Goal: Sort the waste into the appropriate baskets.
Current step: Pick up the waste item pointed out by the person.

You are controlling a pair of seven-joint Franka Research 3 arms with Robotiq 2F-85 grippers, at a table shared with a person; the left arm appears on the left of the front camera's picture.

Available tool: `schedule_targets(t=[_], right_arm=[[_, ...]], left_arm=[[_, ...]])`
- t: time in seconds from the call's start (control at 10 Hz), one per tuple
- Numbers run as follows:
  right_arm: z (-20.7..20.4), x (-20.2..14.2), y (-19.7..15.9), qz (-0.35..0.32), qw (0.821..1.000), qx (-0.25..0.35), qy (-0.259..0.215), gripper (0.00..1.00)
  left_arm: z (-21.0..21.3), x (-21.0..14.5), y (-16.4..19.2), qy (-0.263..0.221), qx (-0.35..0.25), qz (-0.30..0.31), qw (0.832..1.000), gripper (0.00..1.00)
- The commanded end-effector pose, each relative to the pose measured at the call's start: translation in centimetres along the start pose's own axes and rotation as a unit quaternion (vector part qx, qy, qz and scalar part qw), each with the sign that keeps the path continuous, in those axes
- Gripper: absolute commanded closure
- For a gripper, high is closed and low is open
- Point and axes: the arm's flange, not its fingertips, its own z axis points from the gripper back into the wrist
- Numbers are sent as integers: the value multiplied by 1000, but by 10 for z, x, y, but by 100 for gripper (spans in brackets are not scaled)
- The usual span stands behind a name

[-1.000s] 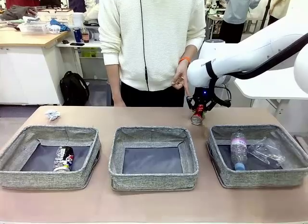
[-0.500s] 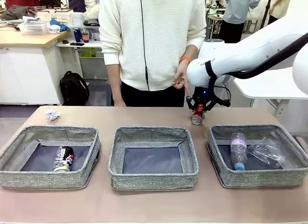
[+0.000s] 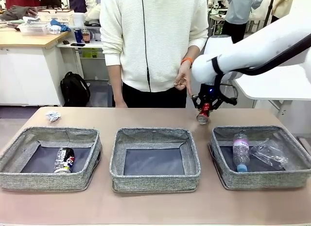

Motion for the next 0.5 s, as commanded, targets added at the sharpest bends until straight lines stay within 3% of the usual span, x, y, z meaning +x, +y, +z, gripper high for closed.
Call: schedule_targets(t=[0.0,0.2,0.4], right_arm=[[57,-49,-48,-5,1000,1,2,100],[109,-98,-72,2,999,32,-23,100],[172,-164,-73,88,993,67,-30,100]], left_arm=[[1,-2,-3,3,-2,-9,1000,0],[1,-2,-3,3,-2,-9,1000,0],[1,-2,-3,3,-2,-9,1000,0]])
